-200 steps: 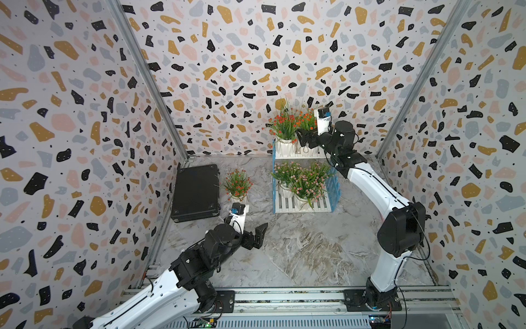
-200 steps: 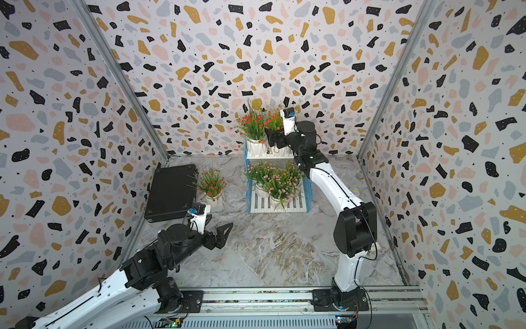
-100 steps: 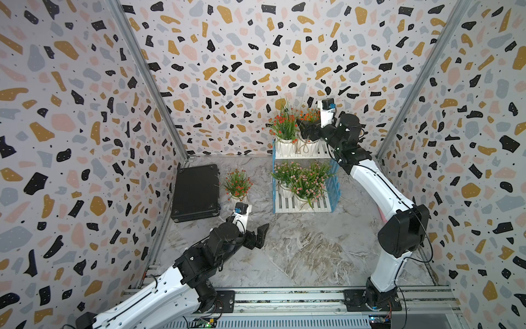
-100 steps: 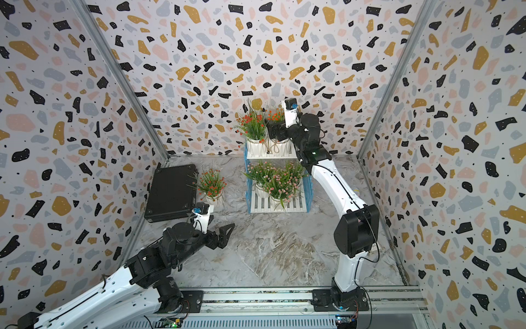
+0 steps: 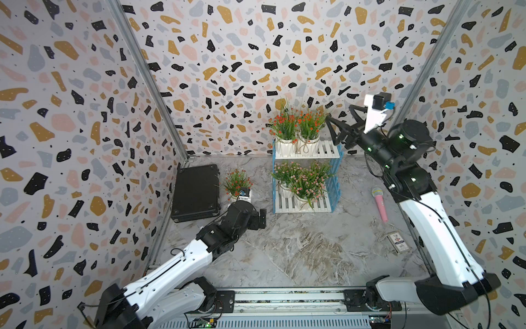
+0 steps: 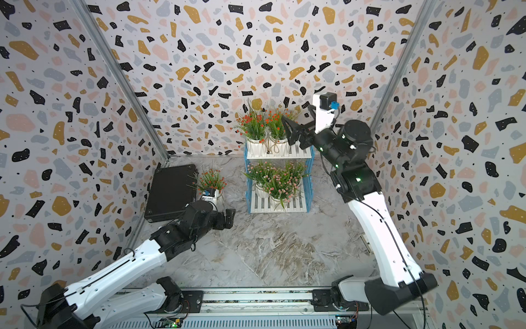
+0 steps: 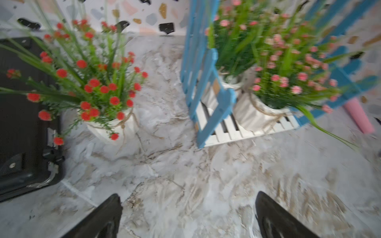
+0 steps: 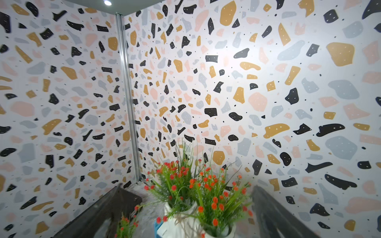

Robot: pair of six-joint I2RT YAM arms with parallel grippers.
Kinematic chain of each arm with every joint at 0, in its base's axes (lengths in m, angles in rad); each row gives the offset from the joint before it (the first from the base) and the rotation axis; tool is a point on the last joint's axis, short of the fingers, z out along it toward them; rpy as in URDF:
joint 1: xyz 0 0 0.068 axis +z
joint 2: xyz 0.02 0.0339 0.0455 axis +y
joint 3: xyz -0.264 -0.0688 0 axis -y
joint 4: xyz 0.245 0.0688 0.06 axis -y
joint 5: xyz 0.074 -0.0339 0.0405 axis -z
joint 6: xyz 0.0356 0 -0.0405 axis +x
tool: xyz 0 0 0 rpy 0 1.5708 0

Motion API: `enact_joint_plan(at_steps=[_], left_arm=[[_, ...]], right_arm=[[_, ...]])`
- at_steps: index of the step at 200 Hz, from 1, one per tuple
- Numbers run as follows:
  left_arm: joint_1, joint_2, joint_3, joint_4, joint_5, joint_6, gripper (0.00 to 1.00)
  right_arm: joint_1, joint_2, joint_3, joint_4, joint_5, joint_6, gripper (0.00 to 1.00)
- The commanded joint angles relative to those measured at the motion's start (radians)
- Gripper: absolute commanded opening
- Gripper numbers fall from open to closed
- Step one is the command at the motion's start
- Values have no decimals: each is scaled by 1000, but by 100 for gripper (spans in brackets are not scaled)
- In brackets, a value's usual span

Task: Place the baby's breath potted plants on the rack by color
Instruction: Place the baby's breath potted plant on the rack, then move the baby's breath potted plant to the center of the board.

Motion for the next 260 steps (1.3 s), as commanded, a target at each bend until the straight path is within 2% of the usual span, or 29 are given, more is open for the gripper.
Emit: enact_joint_plan(at_steps=[1,18,72,119,186,260], left_arm=[[75,107,4,62,9,-100,99],[119,218,9,144,5,-113,99],[146,440,31,410,-129,-4,99],[201,561,130,341,-215,11,99],[266,682,218,362,-184,36,99],[281,782,323,357,-171,73,99]], right_arm=[[1,-48,-127,-135,-76,59,100],[0,-101,-217,-146,-93,62,100],[0,-199,-381,-141,-130,16,100],[-1,-209,-428,-100,-147,11,100],[-1,-224,-466,-69,-163,-2,100],[-1,-229,-482,-66,-169,-7,100]])
